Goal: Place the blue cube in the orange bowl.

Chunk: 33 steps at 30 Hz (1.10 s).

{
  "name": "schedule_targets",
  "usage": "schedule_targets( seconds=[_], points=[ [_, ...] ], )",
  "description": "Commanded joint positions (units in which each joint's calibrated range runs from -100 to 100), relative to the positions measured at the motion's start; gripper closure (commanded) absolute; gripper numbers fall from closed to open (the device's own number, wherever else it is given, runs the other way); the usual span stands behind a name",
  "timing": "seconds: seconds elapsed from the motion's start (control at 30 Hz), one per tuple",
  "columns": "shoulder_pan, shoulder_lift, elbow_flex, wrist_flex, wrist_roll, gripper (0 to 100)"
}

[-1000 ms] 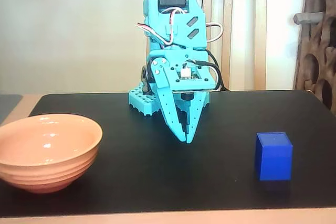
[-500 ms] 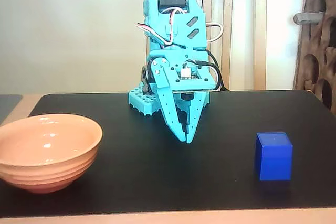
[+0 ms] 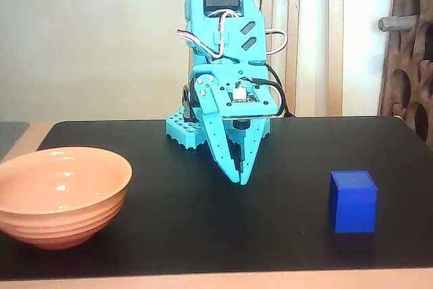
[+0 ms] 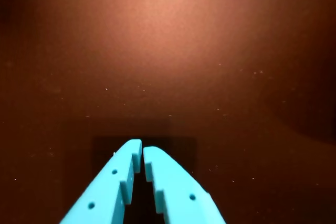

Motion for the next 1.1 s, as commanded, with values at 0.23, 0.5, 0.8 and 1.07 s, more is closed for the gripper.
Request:
schedule_targets(
  seconds=[0.23,0.5,0.8,1.07],
  points=[
    [0.79,-0.93,0.54,0.18,-0.5,100],
    [0.79,-0.93,0.54,0.18,-0.97,100],
    [0.79,-0.85,0.54,0.18,-1.03,100],
    [0.79,-0.68,0.18,0.09,-1.03,100]
  ],
)
